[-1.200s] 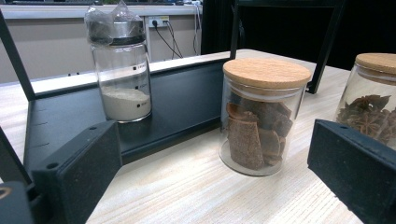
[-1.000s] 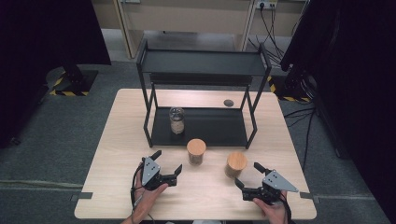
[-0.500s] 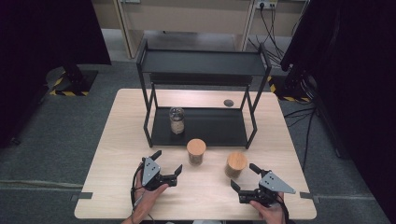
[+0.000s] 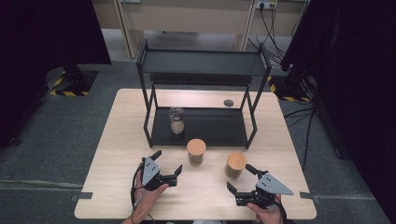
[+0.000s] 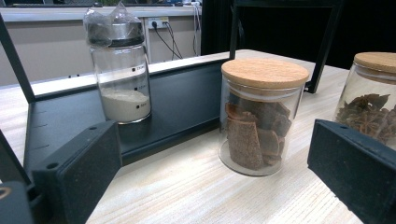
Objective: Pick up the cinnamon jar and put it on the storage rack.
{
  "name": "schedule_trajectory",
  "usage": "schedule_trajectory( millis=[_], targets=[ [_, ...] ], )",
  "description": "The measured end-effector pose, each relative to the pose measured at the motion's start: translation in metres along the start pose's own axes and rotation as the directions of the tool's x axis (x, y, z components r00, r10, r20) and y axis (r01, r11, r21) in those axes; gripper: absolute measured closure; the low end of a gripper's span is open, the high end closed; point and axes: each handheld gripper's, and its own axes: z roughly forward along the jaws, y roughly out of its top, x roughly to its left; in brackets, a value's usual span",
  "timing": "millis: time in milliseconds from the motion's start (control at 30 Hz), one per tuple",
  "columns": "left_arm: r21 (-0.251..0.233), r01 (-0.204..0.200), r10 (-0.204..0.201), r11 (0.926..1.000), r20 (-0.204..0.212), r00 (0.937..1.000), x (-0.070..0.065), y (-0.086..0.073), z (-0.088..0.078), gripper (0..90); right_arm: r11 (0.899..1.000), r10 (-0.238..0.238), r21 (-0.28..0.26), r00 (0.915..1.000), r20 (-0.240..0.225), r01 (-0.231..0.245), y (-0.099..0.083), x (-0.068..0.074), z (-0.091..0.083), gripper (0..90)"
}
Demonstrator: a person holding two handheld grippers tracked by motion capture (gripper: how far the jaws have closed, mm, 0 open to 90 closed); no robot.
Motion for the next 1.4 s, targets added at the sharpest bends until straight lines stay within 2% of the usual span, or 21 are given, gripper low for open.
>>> schedule_trajectory(
  millis=[400, 1000, 1400],
  targets=[
    [0.0, 0.001, -0.001, 1.0, 0.001, 1.0, 0.0, 0.0, 0.0, 2.4, 1.0, -0.013, 0.006, 0.9987, -0.049, 0.014, 0.004, 0.019, 0.009, 2.4],
    [0.002, 0.001, -0.001, 1.0, 0.001, 1.0, 0.0, 0.0, 0.0, 2.4, 1.0, -0.012, 0.012, 0.9969, -0.078, 0.013, 0.006, 0.031, 0.024, 2.7],
    [0.001, -0.002, 0.002, 1.0, 0.002, 1.0, 0.0, 0.0, 0.0, 2.4, 1.0, 0.002, 0.018, 0.997, -0.077, 0.0, 0.007, 0.037, 0.035, 2.9]
  ],
)
